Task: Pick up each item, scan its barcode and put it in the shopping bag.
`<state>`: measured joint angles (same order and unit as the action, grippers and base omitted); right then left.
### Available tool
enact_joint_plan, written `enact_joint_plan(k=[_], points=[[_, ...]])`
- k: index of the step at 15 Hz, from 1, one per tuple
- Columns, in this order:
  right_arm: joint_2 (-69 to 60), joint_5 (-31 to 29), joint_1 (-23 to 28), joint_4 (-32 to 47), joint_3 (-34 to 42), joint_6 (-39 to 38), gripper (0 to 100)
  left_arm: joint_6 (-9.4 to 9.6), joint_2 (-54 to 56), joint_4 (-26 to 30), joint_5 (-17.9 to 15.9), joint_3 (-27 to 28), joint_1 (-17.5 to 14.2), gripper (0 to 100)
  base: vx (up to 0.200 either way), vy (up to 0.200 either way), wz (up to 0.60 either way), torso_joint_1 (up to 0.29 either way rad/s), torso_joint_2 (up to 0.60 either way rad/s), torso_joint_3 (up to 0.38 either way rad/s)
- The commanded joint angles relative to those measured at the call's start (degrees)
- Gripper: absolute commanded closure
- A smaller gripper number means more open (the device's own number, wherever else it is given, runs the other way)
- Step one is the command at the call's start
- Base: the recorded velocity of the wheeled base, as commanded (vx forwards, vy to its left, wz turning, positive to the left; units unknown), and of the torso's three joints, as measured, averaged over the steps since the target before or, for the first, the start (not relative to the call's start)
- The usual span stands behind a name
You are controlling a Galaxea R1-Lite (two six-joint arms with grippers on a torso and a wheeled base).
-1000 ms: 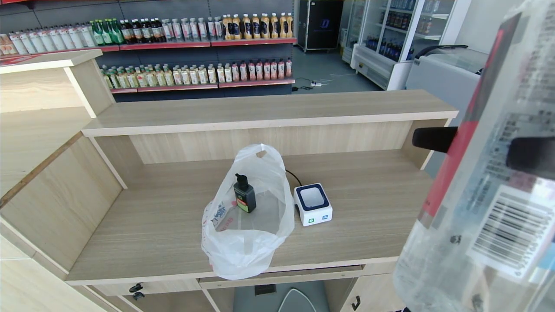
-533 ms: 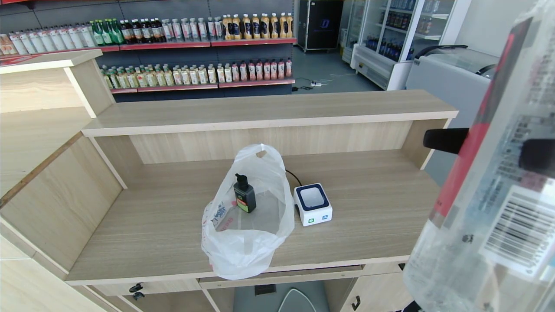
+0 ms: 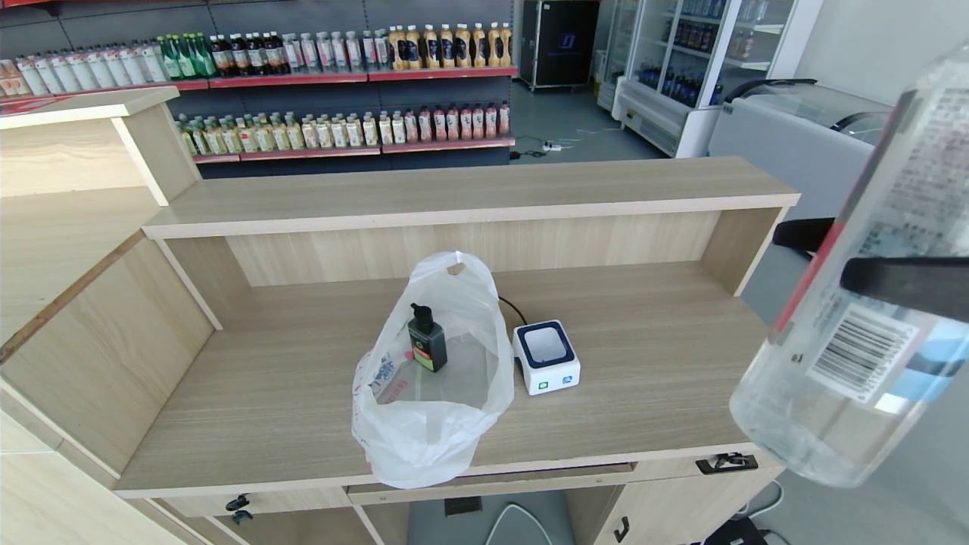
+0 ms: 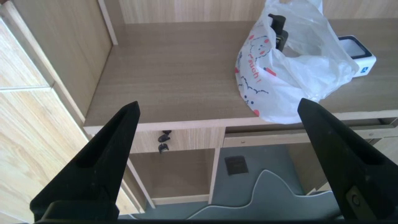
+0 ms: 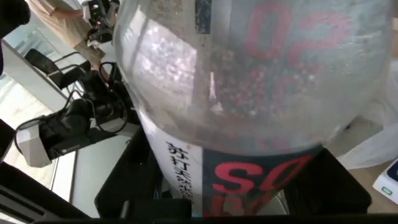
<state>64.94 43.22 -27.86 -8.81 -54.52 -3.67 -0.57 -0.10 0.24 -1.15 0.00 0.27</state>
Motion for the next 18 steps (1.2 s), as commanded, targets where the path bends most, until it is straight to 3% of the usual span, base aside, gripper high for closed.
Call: enact_joint_plan(k=[1, 3, 4, 6, 9, 14, 18], points=[[-0.52, -3.31, 11.33, 5.47, 0.46, 10.26, 100, -0.04, 0.01, -0.07, 0.0, 0.0, 0.0, 0, 0.0, 0.0, 0.0, 0.0, 0.0, 0.0], [1.59, -3.31, 19.42, 4.68, 2.92, 16.59, 100, -0.04, 0.01, 0.02, 0.0, 0.0, 0.0, 0, 0.0, 0.0, 0.0, 0.0, 0.0, 0.0], [3.88, -3.4, 27.15, -0.5, 6.62, 19.93, 100, -0.04, 0.01, 0.02, 0.0, 0.0, 0.0, 0, 0.0, 0.0, 0.0, 0.0, 0.0, 0.0], [8.63, -3.58, 35.68, -5.6, 9.43, 21.77, 100, -0.04, 0.01, -0.07, 0.0, 0.0, 0.0, 0, 0.0, 0.0, 0.0, 0.0, 0.0, 0.0], [15.13, -3.58, 40.16, -8.76, 9.69, 31.35, 100, -0.04, 0.01, -0.07, 0.0, 0.0, 0.0, 0, 0.0, 0.0, 0.0, 0.0, 0.0, 0.0], [15.92, -3.31, 46.22, -4.55, 9.78, 48.49, 100, -0.04, 0.01, 0.02, 0.0, 0.0, 0.0, 0, 0.0, 0.0, 0.0, 0.0, 0.0, 0.0], [14.87, -3.4, 48.51, -4.46, 9.87, 48.67, 100, -0.04, 0.01, 0.02, 0.0, 0.0, 0.0, 0, 0.0, 0.0, 0.0, 0.0, 0.0, 0.0]])
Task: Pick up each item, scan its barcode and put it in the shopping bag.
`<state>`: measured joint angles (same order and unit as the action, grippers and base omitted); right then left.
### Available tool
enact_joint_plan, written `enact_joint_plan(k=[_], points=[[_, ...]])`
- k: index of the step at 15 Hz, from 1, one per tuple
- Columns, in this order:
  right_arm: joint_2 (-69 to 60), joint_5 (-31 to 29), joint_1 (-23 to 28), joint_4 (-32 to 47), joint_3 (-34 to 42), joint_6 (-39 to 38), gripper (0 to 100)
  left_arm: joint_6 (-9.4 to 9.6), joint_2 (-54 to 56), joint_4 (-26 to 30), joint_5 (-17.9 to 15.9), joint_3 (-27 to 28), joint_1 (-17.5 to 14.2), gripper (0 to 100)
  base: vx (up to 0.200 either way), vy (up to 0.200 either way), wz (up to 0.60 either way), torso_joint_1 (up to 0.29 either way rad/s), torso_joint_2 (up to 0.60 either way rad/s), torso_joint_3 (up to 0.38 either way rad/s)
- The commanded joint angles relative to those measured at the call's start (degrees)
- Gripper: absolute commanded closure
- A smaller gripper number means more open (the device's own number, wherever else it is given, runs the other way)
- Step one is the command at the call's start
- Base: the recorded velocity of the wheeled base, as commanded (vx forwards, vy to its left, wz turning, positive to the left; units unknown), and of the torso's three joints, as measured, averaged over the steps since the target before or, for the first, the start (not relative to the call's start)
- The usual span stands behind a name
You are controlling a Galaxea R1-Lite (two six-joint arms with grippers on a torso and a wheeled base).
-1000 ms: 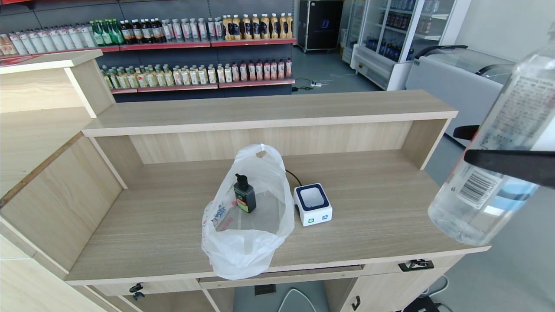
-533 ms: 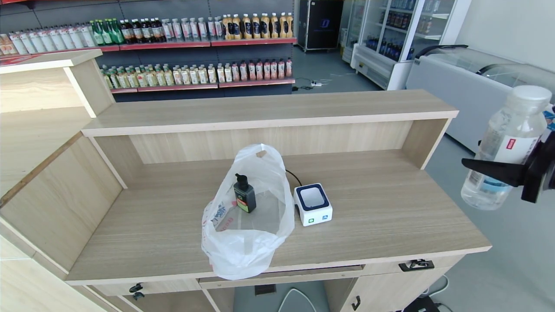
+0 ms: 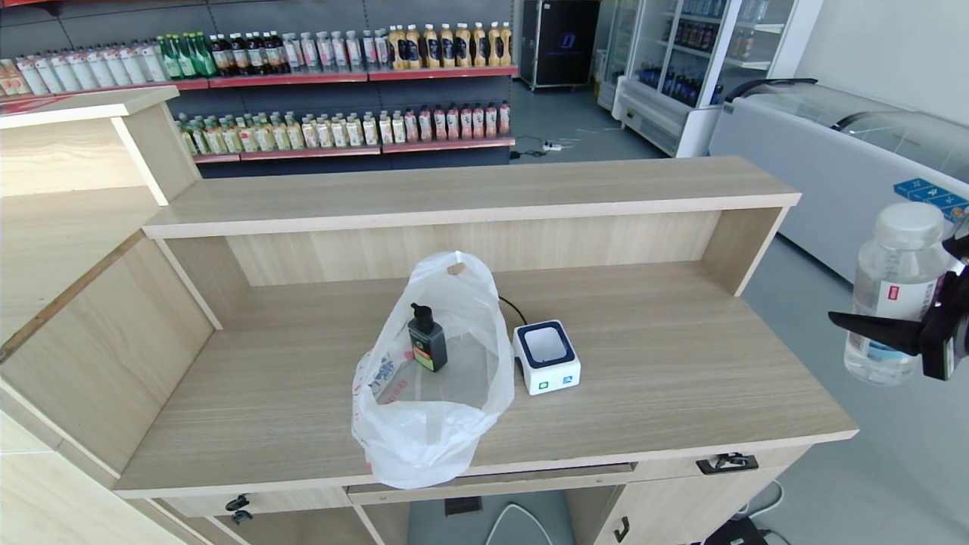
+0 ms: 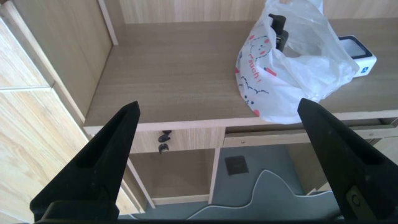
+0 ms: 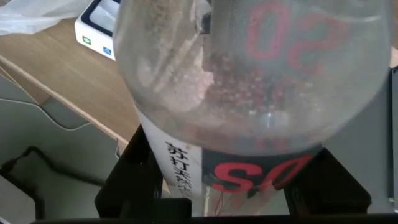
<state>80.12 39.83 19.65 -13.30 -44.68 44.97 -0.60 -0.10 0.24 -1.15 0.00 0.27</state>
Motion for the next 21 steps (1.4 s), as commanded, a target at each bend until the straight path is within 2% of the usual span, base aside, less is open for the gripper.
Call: enact_joint_plan(k=[1, 4, 8, 11, 12, 15, 18, 21], points=[[-0.58, -0.19, 1.79, 0.56, 0.29, 0.2, 100, -0.02, 0.01, 0.02, 0.0, 0.0, 0.0, 0, 0.0, 0.0, 0.0, 0.0, 0.0, 0.0], [-0.49, -3.18, 3.02, 0.29, 1.08, 4.78, 100, -0.02, 0.01, -0.07, 0.0, 0.0, 0.0, 0, 0.0, 0.0, 0.6, 0.002, 0.0, 0.006], [4.96, -4.23, 3.02, -7.35, 0.47, 4.95, 100, -0.02, 0.01, 0.02, 0.0, 0.0, 0.0, 0, 0.0, 0.0, 0.6, 0.002, 0.0, 0.002], [12.26, -3.35, 2.67, -10.52, -2.43, 7.76, 100, -0.02, 0.01, 0.02, 0.0, 0.0, 0.0, 0, 0.0, 0.0, 0.0, 0.0, 0.0, 0.0], [15.16, -2.47, 2.76, -11.84, -2.96, 10.14, 100, -0.02, 0.01, 0.02, 0.0, 0.0, 0.0, 0, 0.0, 0.0, 0.0, 0.0, 0.0, 0.0], [21.22, 6.05, 3.82, -12.98, -4.8, 17.87, 100, -0.02, 0.01, 0.02, 0.0, 0.0, 0.0, 0, 0.0, 0.0, 0.0, 0.0, 0.0, 0.0], [24.03, 12.03, 3.9, -12.89, -6.21, 29.38, 100, -0.02, 0.01, 0.02, 0.0, 0.0, 0.0, 0, 0.0, 0.0, 0.0, 0.0, 0.0, 0.0], [26.06, 17.3, 3.9, -13.07, -6.39, 33.43, 100, -0.02, 0.01, 0.02, 0.0, 0.0, 0.0, 0, 0.0, 0.0, 0.0, 0.0, 0.0, 0.0]])
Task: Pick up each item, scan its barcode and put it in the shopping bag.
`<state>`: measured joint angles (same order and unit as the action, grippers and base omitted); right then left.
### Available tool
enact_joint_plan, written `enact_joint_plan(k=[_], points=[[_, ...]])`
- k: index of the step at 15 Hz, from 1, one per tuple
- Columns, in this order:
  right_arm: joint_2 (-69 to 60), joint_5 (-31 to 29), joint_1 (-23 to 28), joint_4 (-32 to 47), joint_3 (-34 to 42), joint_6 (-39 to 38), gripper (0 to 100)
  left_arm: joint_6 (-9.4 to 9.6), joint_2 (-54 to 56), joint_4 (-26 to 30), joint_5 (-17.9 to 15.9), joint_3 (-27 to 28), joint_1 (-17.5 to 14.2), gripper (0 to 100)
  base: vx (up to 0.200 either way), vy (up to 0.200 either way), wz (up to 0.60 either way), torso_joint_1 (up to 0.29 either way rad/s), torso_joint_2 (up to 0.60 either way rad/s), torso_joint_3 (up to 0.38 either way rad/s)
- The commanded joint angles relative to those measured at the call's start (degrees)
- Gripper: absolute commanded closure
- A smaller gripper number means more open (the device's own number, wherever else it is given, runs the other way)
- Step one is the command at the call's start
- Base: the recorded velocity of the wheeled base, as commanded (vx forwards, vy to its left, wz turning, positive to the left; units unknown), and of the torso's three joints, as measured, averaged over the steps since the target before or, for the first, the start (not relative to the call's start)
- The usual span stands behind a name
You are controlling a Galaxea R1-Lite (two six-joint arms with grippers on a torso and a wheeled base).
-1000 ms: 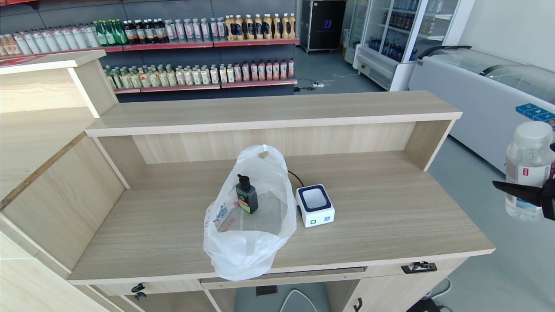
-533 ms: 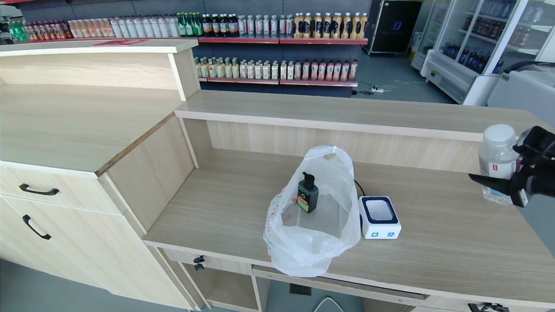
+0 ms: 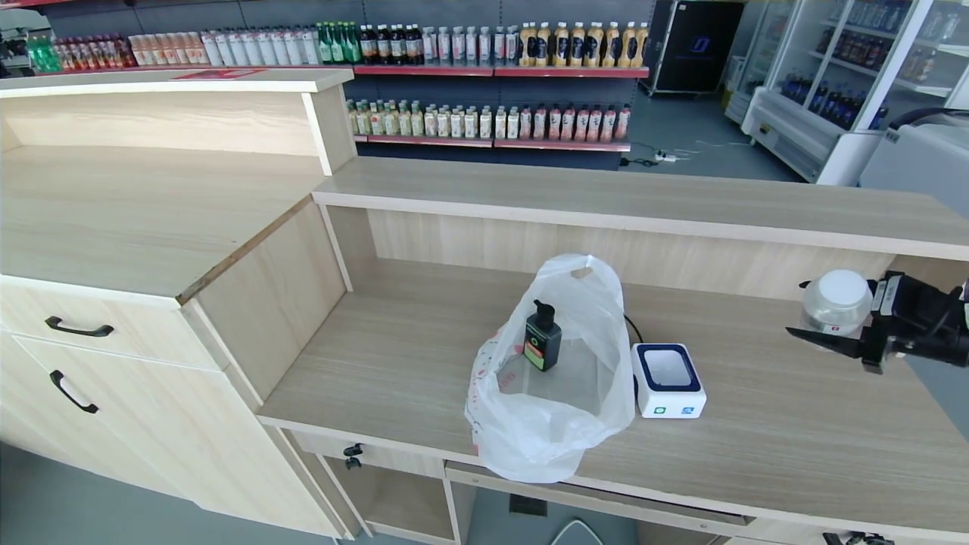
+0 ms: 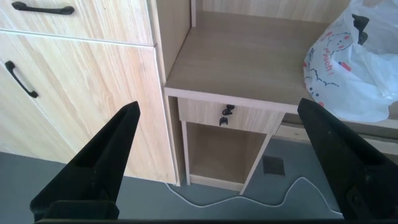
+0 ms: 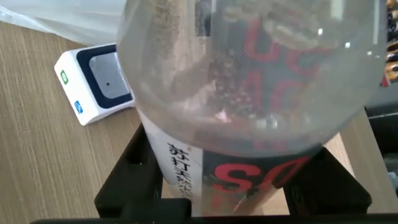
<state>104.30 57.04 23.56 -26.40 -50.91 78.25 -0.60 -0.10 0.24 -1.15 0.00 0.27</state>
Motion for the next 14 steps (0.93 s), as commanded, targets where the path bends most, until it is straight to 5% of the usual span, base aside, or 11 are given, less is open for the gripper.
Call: enact_joint_plan(k=[1, 14], points=[[2.31, 1.06, -0.01, 0.04, -0.24, 0.41, 100, -0.02, 0.01, -0.07, 0.0, 0.0, 0.0, 0, 0.0, 0.0, 0.0, 0.0, 0.0, 0.0], [10.83, 7.74, -6.43, -0.23, -5.78, 8.94, 100, -0.02, 0.01, 0.02, 0.0, 0.0, 0.0, 0, 0.0, 0.0, 0.0, 0.0, 0.0, 0.0]])
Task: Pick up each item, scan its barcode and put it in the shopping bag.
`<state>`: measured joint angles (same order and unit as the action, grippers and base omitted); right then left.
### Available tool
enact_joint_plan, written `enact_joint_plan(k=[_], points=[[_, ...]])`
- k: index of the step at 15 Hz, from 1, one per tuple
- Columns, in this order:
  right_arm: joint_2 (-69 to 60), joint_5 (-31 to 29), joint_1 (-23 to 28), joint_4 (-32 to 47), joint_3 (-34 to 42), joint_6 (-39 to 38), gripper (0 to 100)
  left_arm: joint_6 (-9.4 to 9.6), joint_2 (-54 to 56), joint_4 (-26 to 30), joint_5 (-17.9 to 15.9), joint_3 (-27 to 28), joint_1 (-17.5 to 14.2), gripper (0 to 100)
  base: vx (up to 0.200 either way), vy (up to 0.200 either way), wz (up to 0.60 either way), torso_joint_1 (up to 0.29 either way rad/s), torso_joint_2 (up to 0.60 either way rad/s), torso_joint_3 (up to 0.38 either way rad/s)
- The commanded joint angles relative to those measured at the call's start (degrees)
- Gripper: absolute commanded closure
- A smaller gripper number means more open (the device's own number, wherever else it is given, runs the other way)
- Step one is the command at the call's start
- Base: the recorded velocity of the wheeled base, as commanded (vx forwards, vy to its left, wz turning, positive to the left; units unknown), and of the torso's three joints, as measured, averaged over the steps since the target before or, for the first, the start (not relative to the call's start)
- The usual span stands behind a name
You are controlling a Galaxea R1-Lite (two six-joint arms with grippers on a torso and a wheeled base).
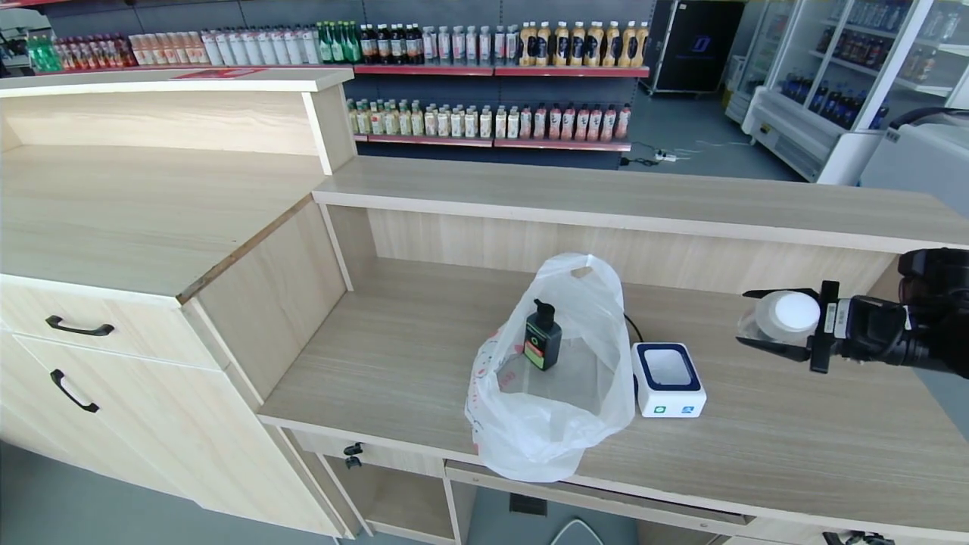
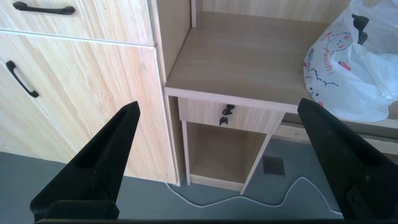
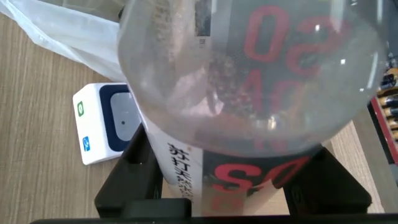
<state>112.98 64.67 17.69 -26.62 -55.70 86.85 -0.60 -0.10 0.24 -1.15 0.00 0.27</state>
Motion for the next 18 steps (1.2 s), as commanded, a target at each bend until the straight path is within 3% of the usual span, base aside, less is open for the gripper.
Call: enact_joint_plan(k=[1, 12, 18], points=[[3.47, 0.9, -0.81, -0.01, -2.05, 1.04, 100, -0.02, 0.01, 0.02, 0.0, 0.0, 0.0, 0, 0.0, 0.0, 0.0, 0.0, 0.0, 0.0], [11.38, 2.39, -7.58, -2.56, -8.99, 2.36, 100, -0.02, 0.01, 0.02, 0.0, 0.0, 0.0, 0, 0.0, 0.0, 0.0, 0.0, 0.0, 0.0], [13.4, 2.39, -7.84, -4.93, -10.31, 2.28, 100, -0.02, 0.01, 0.02, 0.0, 0.0, 0.0, 0, 0.0, 0.0, 0.0, 0.0, 0.0, 0.0]])
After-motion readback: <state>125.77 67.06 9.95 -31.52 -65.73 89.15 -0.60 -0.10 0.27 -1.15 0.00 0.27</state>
